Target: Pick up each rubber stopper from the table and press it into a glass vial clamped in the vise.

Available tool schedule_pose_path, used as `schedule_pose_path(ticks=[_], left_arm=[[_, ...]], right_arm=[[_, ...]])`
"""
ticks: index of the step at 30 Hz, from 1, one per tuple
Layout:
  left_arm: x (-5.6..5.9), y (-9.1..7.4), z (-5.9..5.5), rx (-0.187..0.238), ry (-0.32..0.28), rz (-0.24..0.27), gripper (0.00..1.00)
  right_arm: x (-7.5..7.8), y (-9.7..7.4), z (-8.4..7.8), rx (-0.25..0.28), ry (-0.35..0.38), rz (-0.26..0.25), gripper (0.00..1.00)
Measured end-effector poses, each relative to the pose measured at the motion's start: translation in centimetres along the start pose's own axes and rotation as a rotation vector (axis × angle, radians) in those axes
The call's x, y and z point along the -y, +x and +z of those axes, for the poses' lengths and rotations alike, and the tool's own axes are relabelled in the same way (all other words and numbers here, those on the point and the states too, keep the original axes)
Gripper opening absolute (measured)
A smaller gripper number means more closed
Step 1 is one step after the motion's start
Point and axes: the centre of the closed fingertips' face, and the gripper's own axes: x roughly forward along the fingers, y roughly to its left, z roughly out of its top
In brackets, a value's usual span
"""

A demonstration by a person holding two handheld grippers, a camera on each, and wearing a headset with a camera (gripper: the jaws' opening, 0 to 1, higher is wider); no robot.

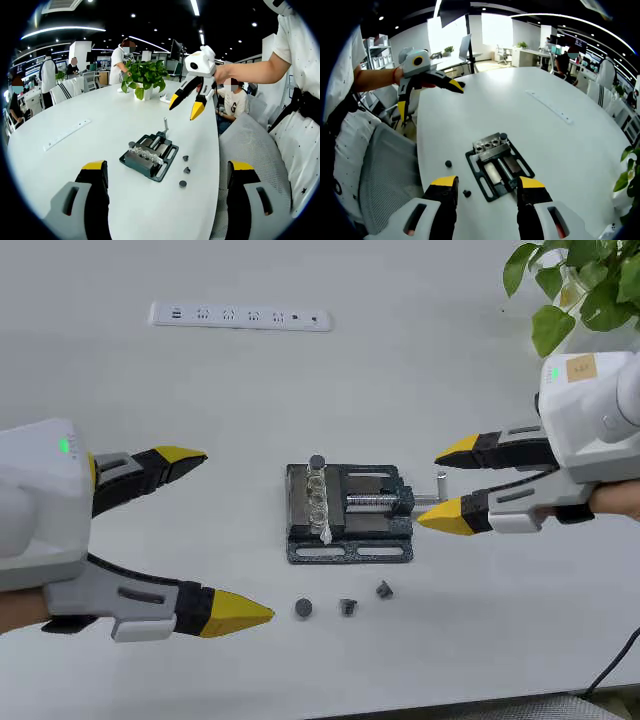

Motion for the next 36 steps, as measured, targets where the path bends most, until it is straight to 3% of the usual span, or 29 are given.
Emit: schedule_pose_path(ticks=[10,18,36], left_arm=[[0.6,-0.1,-0.1,-0.012,0.004,0.005,0.99],[1.2,-0.1,-0.7,-0.021,0.0,0.004,0.99],[1.9,-0.3,-1.9,-0.035,-0.025,0.003,0.99]], right_arm=[[-1.8,-0.1,-3.3,0.028,0.069,-0.02,0.5],[-3.0,0.6,-4.9,0.063,0.102,-0.025,0.55],[-4.3,4.1,-7.9,0.052,0.102,-0.039,0.42]])
